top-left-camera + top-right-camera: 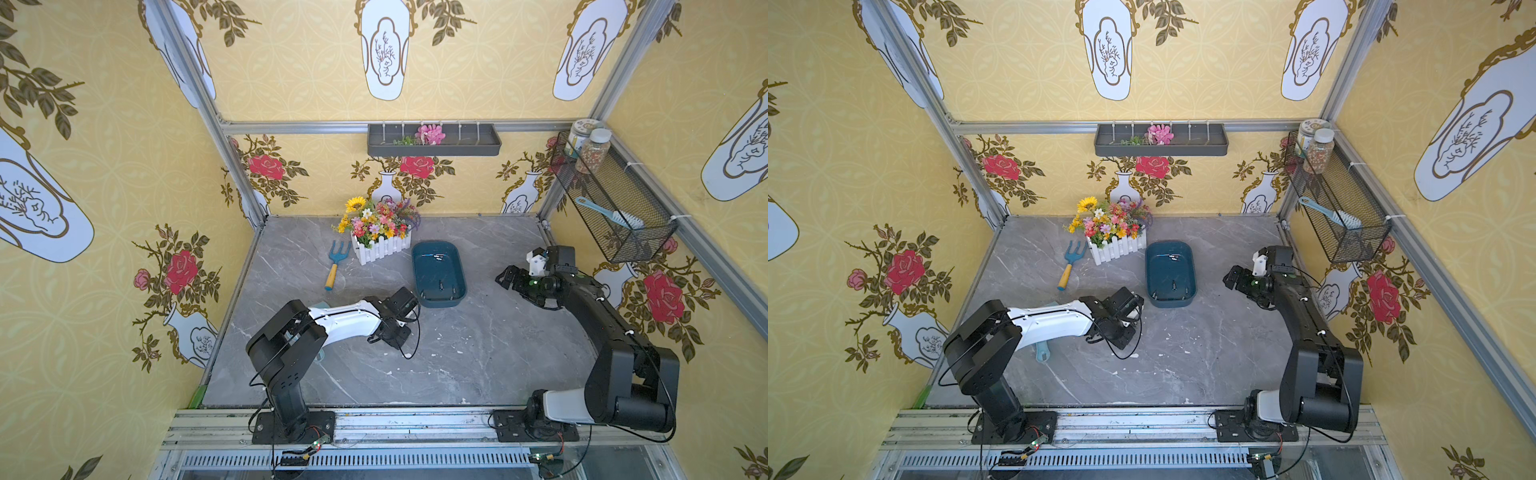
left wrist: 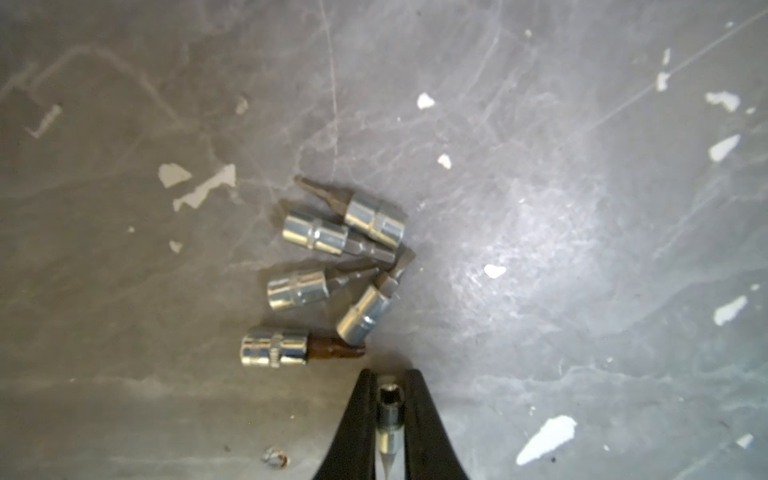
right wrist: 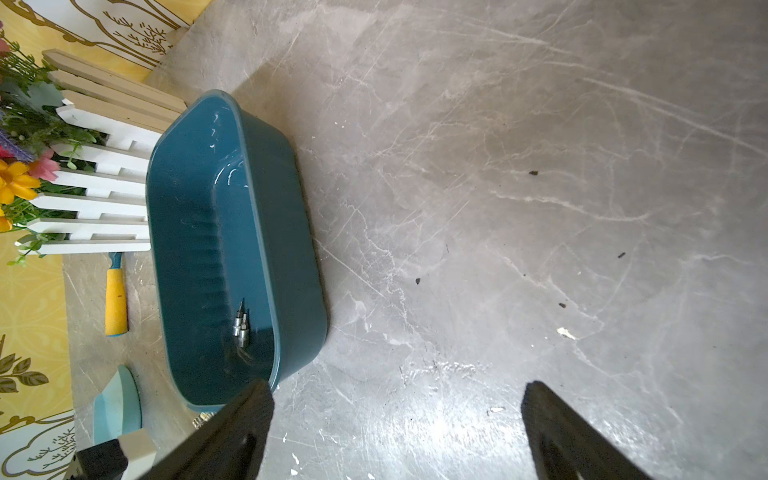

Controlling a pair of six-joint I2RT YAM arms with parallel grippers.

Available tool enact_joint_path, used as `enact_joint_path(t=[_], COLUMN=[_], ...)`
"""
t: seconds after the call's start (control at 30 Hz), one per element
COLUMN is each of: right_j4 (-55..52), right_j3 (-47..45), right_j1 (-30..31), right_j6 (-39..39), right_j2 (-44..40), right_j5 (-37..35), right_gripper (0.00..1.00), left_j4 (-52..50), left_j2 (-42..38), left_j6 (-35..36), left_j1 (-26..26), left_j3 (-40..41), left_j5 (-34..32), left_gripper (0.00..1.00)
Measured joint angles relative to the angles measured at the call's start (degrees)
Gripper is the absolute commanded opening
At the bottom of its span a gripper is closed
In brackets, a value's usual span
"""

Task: Put the bit on the desktop into the storage box
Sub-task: Place the screwdriver bit in the storage box.

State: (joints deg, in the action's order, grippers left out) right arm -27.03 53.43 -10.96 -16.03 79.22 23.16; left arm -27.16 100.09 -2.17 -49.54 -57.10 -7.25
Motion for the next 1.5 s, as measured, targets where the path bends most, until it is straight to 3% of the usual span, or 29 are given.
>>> enact_joint_path(t=[0.37, 0.7, 1.5], right_j4=[0.02, 0.02, 0.02], right_j3=[0.00, 0.00, 0.00], right_j1=[0.00, 0.00, -0.07], right_j6=[0.00, 0.00, 0.00], right_j2=[0.00, 0.00, 0.00], right_j5=[0.02, 0.07, 0.66], right_gripper=[0.97, 0.97, 0.97], left_j4=[-0.74, -1.75, -2.03], left_j2=[-5.11, -4.76, 17.14], left_j6=[0.00, 1.49, 12.35], left_j1=[0.00, 0.15, 4.94], left_j3=[-2.56, -11.30, -41.97], left_j5=[2.89, 4.00, 7.06], left_gripper=[0.12, 0.12, 0.12])
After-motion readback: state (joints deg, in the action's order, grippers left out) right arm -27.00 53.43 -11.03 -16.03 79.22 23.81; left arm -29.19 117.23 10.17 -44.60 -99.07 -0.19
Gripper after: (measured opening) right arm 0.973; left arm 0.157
